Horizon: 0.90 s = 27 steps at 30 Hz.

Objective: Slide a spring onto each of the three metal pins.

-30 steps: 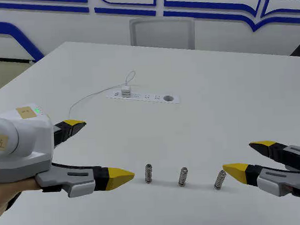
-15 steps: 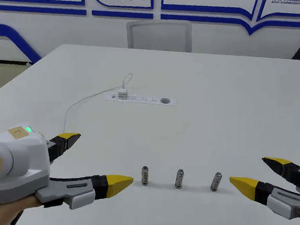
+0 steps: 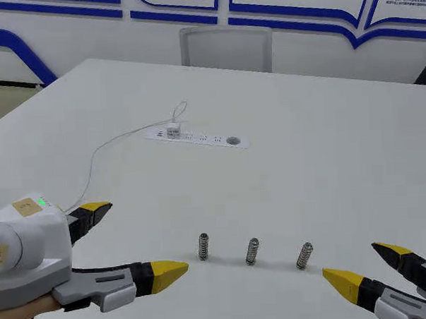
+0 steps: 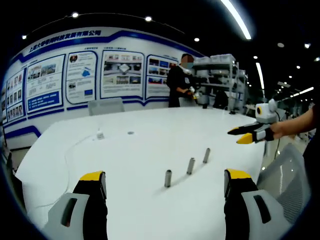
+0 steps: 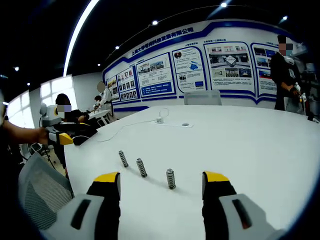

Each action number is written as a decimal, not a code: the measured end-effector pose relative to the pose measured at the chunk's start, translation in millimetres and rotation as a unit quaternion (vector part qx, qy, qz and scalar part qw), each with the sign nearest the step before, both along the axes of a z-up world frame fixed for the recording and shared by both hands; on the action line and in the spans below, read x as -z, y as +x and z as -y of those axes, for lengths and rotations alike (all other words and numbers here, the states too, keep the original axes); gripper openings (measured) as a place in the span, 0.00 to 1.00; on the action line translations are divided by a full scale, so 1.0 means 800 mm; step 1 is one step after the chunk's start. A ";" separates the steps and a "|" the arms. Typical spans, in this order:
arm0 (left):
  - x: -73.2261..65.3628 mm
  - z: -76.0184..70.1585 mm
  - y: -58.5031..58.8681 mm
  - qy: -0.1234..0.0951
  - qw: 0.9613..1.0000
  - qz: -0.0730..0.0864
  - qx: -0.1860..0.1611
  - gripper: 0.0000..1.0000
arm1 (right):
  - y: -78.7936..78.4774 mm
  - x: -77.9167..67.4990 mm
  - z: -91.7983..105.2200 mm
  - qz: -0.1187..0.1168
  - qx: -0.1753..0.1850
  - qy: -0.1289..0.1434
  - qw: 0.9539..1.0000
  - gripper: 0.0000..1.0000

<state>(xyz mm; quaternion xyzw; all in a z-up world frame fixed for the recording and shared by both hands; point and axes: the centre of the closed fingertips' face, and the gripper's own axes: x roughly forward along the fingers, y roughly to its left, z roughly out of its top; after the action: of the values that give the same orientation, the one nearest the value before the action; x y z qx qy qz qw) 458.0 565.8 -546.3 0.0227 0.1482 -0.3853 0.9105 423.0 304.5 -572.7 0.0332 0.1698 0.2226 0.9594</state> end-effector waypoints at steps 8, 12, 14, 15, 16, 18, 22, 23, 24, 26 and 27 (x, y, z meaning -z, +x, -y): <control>0.004 -0.002 0.000 -0.014 1.000 -0.003 -0.011 1.00 | -0.001 0.010 0.006 -0.005 0.012 0.008 1.000 0.67; 0.005 -0.001 -0.002 -0.016 1.000 -0.005 -0.010 1.00 | -0.003 0.012 0.005 -0.007 0.016 0.013 1.000 0.67; 0.007 0.000 -0.002 -0.016 1.000 -0.005 -0.010 1.00 | -0.003 0.015 0.006 -0.009 0.018 0.016 1.000 0.67; 0.009 0.000 -0.002 -0.016 1.000 -0.006 -0.010 1.00 | -0.003 0.016 0.006 -0.009 0.019 0.017 1.000 0.67; 0.010 0.000 -0.002 -0.016 1.000 -0.007 -0.012 1.00 | -0.003 0.015 0.006 -0.009 0.019 0.017 1.000 0.67; 0.012 0.002 -0.003 -0.018 1.000 -0.009 -0.011 1.00 | -0.003 0.016 0.005 -0.007 0.021 0.020 1.000 0.67; 0.018 0.007 -0.007 -0.015 1.000 -0.014 -0.007 1.00 | -0.002 0.021 0.006 -0.008 0.023 0.023 0.999 0.67; 0.019 0.007 -0.008 -0.015 1.000 -0.015 -0.007 1.00 | -0.003 0.023 0.007 -0.009 0.024 0.023 0.999 0.67; 0.020 0.007 -0.008 -0.017 1.000 -0.017 -0.007 1.00 | -0.003 0.024 0.007 -0.010 0.024 0.024 0.999 0.67; 0.021 0.007 -0.009 -0.018 1.000 -0.018 -0.008 1.00 | -0.004 0.026 0.007 -0.011 0.025 0.027 0.999 0.67; 0.022 0.007 -0.009 -0.018 1.000 -0.019 -0.008 1.00 | -0.004 0.027 0.007 -0.012 0.026 0.030 0.999 0.67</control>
<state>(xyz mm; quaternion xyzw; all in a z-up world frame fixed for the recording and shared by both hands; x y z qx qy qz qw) 450.5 560.1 -563.6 -0.0024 0.1589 -0.3808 0.9109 419.9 298.7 -594.1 0.0694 0.1737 0.2019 0.9614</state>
